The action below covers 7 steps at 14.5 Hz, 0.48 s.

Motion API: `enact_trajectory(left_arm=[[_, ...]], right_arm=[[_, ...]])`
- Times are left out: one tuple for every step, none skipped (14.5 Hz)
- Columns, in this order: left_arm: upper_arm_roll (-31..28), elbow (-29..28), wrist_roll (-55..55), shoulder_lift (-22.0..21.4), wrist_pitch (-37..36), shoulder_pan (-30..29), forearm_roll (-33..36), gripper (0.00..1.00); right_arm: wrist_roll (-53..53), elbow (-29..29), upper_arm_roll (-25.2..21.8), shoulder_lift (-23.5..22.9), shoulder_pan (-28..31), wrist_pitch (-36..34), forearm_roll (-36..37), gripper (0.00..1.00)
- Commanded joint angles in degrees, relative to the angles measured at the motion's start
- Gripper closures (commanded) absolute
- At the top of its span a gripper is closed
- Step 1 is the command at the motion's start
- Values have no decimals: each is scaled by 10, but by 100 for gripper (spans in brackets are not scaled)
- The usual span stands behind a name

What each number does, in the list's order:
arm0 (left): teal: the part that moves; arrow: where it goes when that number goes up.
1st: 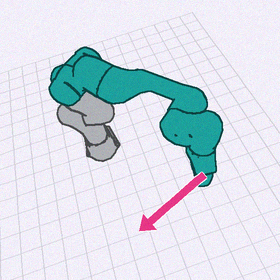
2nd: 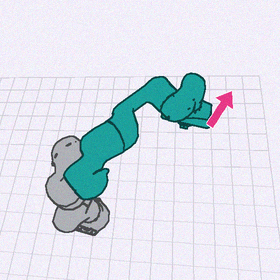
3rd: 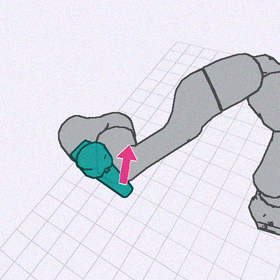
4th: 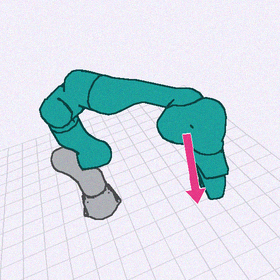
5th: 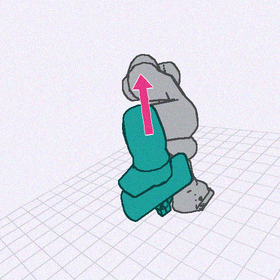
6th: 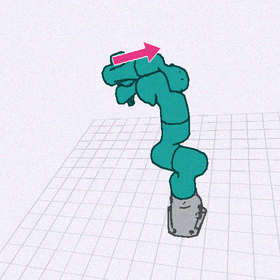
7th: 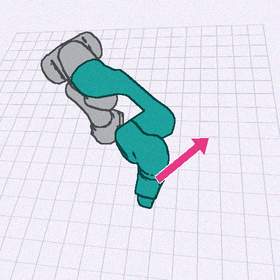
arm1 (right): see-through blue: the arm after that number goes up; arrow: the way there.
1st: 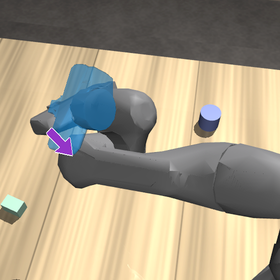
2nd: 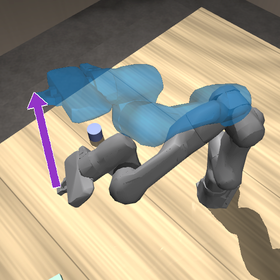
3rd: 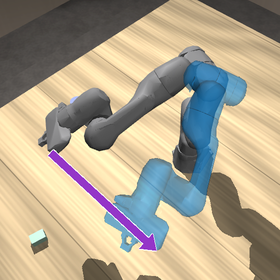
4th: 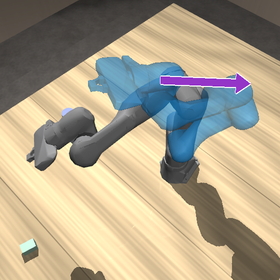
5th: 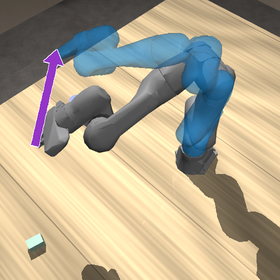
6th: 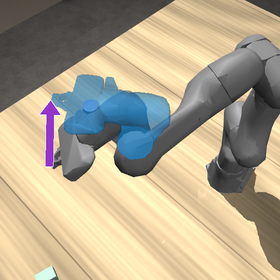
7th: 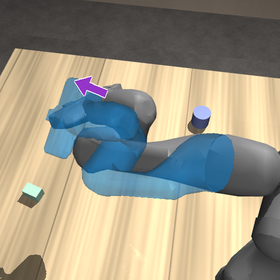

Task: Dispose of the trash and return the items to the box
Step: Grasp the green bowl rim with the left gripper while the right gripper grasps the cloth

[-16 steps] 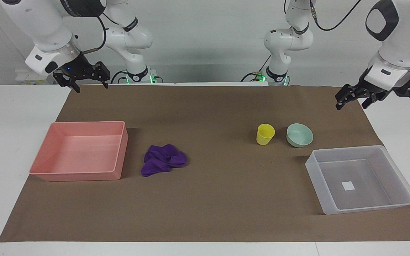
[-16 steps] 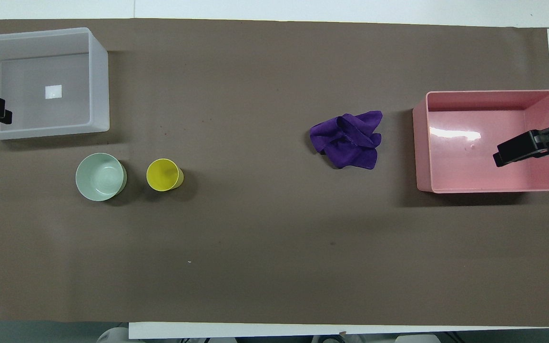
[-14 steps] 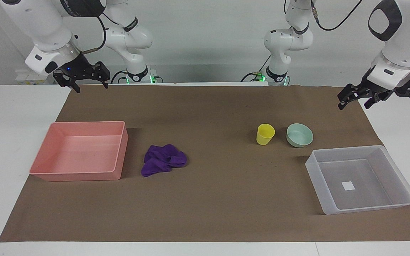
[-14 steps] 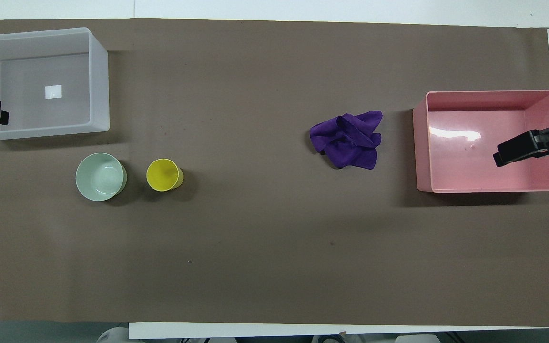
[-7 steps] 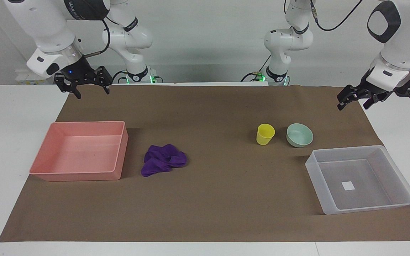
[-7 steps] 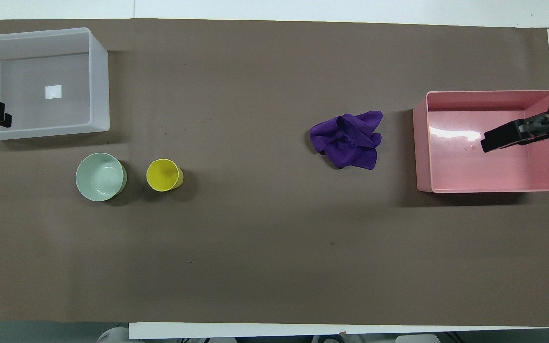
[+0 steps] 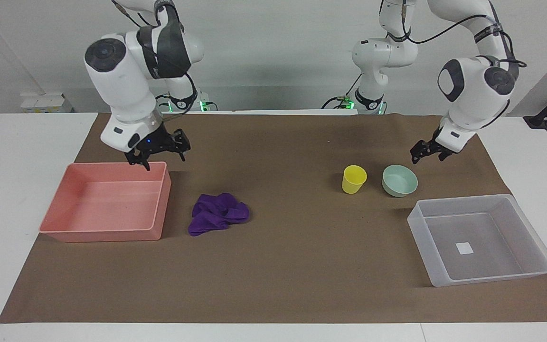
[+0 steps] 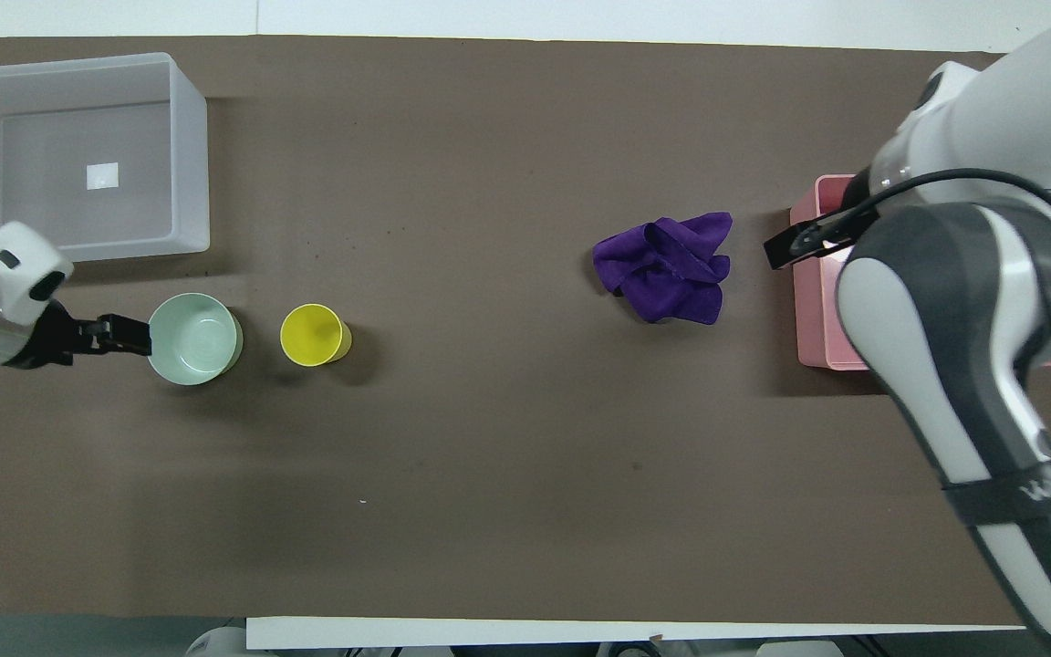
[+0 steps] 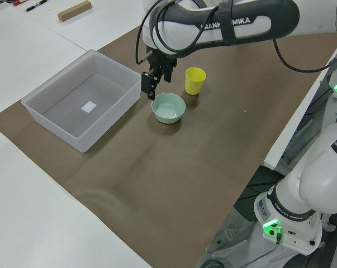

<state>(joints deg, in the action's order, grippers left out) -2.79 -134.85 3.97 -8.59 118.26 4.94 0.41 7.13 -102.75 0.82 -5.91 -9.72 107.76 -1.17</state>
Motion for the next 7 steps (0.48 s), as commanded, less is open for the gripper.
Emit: enact_trajectory(left_arm=[[1, -108, 25, -20, 119, 3, 7, 2], [1, -112, 31, 1, 161, 3, 6, 45], [1, -111, 42, 13, 179, 3, 7, 99], [1, -106, 40, 27, 192, 2, 7, 100], [1, -105, 40, 29, 206, 2, 7, 100], [1, -105, 37, 29, 205, -1, 7, 100], [1, -104, 34, 29, 204, -2, 7, 100]], right_arm=[[-20, -20, 0, -31, -29, 74, -9, 0], [-26, -20, 1, -49, -37, 99, -9, 0], [-29, -20, 1, -65, -42, 116, -13, 0], [-30, -20, 1, -81, -43, 129, -35, 0], [-28, -20, 1, -95, -43, 147, -51, 0], [-24, -20, 1, -111, -43, 167, -52, 0], [-22, -20, 2, -127, -43, 186, -52, 0]])
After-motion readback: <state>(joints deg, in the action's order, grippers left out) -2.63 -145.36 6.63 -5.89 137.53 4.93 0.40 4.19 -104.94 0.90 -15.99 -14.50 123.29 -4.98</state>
